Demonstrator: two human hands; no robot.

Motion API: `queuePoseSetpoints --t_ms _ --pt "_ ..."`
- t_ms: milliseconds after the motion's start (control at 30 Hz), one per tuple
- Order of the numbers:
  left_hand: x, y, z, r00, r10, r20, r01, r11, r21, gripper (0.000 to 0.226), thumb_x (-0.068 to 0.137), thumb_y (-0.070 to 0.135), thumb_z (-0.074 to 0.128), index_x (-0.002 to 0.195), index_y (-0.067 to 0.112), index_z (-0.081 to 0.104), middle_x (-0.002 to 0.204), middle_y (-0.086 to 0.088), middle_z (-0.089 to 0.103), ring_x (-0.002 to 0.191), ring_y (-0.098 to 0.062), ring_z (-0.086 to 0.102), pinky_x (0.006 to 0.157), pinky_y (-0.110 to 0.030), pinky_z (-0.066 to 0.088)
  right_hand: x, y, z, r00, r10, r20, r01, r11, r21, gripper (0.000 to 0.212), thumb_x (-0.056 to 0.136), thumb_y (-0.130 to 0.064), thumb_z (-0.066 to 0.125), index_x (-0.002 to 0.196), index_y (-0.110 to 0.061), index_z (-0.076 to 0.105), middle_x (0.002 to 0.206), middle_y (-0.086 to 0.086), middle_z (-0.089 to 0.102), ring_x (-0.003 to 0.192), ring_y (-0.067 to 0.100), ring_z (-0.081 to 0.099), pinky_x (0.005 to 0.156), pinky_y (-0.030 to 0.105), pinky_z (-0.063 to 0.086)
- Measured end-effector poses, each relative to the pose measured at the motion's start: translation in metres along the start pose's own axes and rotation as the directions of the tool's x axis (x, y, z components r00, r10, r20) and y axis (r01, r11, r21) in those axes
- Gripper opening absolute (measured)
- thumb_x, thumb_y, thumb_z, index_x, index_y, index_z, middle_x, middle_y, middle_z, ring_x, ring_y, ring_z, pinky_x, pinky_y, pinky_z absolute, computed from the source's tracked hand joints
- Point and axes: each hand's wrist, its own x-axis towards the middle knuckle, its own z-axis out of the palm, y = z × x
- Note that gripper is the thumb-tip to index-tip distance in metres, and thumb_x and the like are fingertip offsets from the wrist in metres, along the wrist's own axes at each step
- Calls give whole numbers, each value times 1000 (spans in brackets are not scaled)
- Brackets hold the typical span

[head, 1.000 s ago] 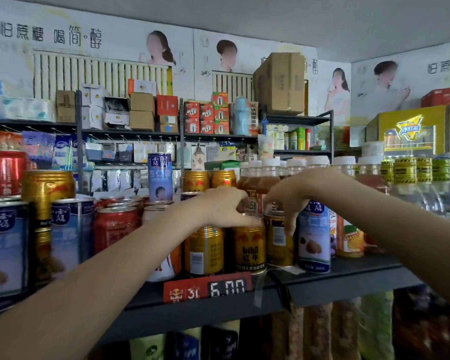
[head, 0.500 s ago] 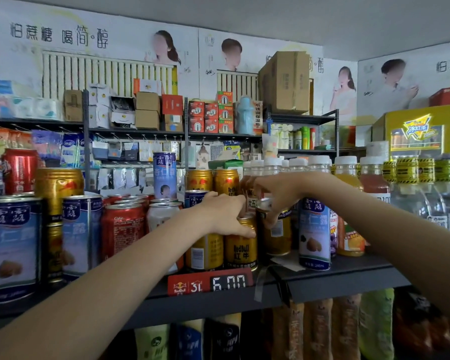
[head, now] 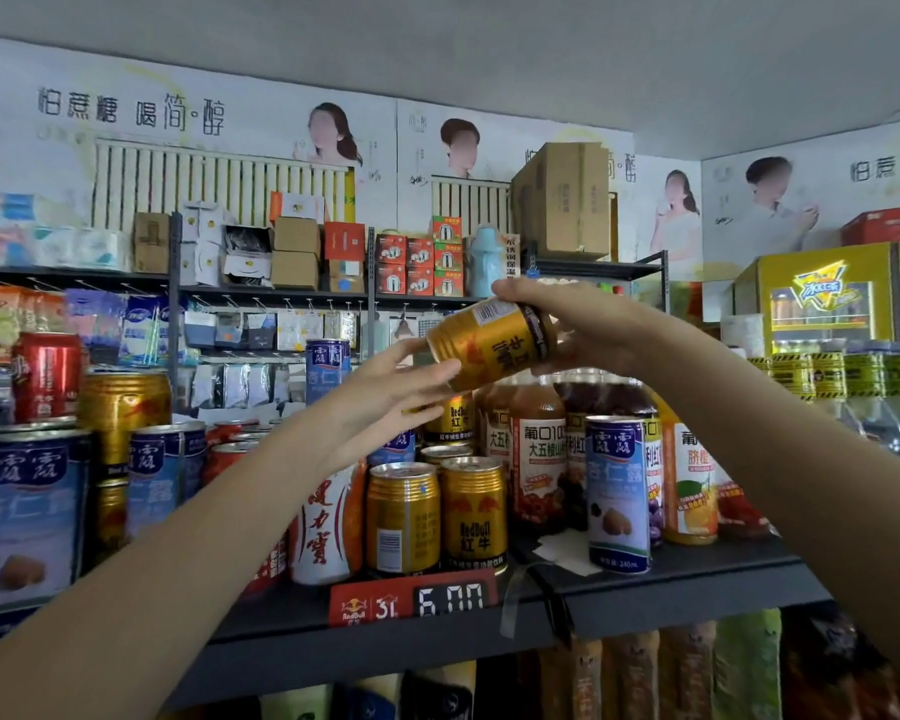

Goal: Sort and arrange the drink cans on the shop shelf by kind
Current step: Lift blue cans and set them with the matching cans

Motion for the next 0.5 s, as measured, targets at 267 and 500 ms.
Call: queuePoseSetpoints --t_ms 267,500 --pt "1 19 -5 992 -79 98 57 976 209 70 59 45 75 118 14 53 122 -18 54 98 -27 66 84 -30 55 -24 4 11 971 -86 223 120 982 -143 55 73 -50 58 118 -19 54 110 6 60 98 19 60 84 29 50" --pt "20 33 42 999 44 -13 -25 762 648 56 75 55 61 119 20 54 111 1 63 95 -12 63 95 -34 45 -35 25 26 942 -324 -88 218 789 -574 77 71 -37 77 131 -27 31 103 2 61 93 23 60 86 40 51"
